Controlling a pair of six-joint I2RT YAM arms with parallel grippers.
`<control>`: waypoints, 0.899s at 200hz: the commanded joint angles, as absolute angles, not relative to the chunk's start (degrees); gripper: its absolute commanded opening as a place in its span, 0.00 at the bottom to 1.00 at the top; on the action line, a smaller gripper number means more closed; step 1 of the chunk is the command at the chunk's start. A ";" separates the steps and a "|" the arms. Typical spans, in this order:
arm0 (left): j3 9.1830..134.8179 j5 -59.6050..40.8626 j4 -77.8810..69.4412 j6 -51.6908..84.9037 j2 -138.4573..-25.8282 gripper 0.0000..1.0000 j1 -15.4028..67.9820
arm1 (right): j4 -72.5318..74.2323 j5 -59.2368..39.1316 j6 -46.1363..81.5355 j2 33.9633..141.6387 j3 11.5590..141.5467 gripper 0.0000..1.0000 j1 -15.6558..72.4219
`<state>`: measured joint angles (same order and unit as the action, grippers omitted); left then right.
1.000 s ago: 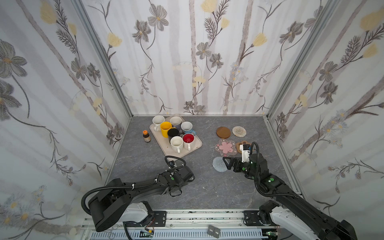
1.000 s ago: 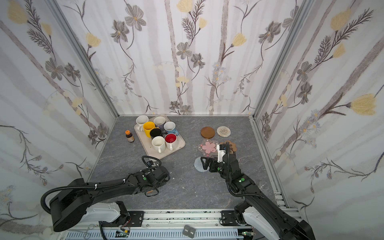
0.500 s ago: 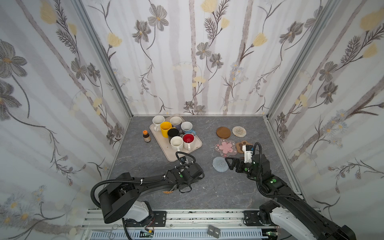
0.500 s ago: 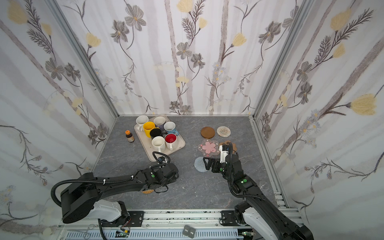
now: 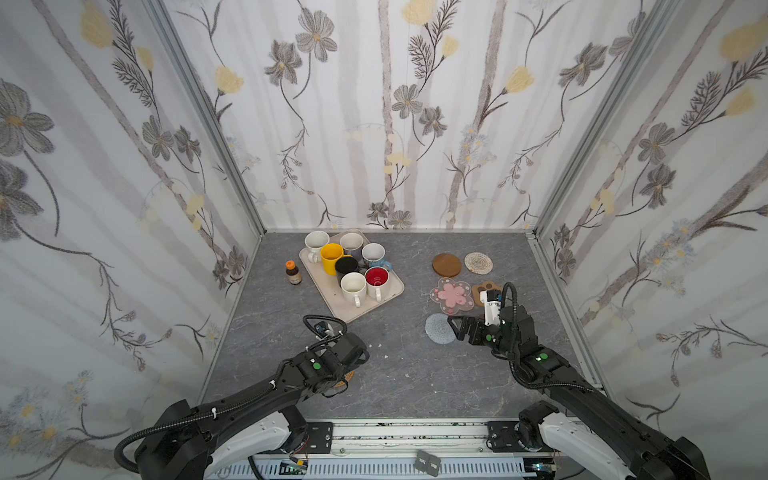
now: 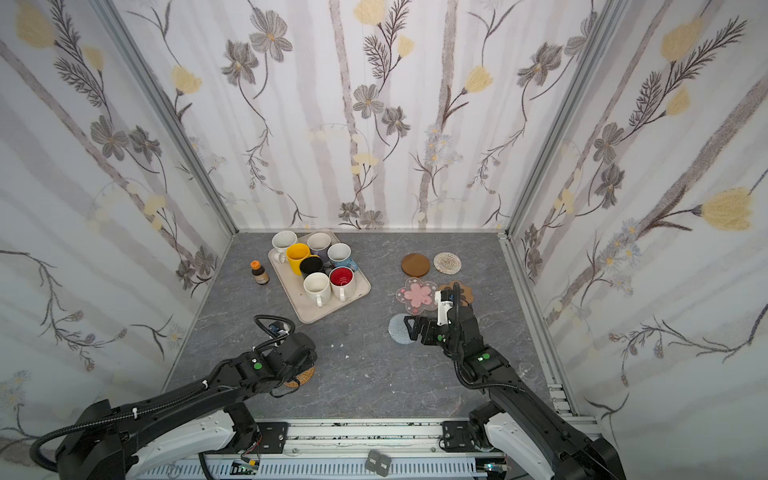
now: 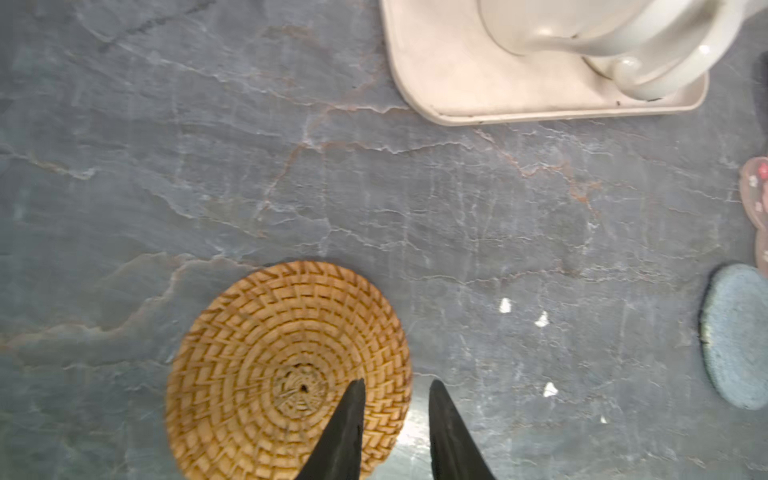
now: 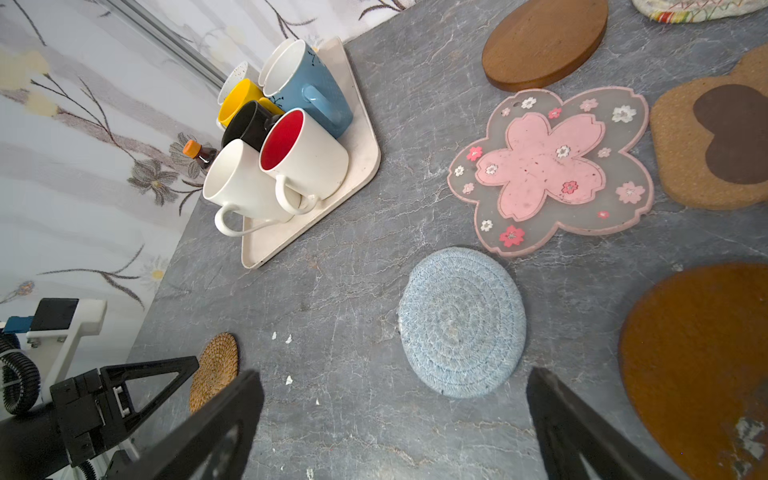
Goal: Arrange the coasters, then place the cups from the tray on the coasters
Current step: 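Lower the left gripper onto the center of the tan rattan coaster, then slide the tan rattan coaster with the left gripper toward the light-blue coaster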
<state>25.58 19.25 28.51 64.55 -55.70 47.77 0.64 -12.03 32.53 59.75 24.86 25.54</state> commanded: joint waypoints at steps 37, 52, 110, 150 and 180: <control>22.17 21.18 32.68 66.42 -55.36 0.30 46.53 | 4.27 -13.74 32.87 62.63 26.37 1.00 25.56; 21.98 20.68 32.53 66.14 -56.01 0.30 46.57 | 4.33 -13.54 32.79 62.88 26.49 1.00 25.56; 20.26 15.73 27.73 64.52 -58.63 0.30 46.86 | 5.37 -13.61 32.99 64.75 26.89 1.00 25.51; 20.90 12.44 21.09 63.01 -66.24 0.30 49.84 | 5.41 -13.32 33.02 65.30 27.42 1.00 25.54; 24.23 12.47 18.10 63.14 -71.59 0.30 53.18 | 4.84 -12.84 32.94 65.13 27.47 1.00 25.45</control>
<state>23.00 22.70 19.53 62.76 -67.94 51.27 2.98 -13.15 32.77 65.06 26.96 25.54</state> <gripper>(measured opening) 0.298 0.996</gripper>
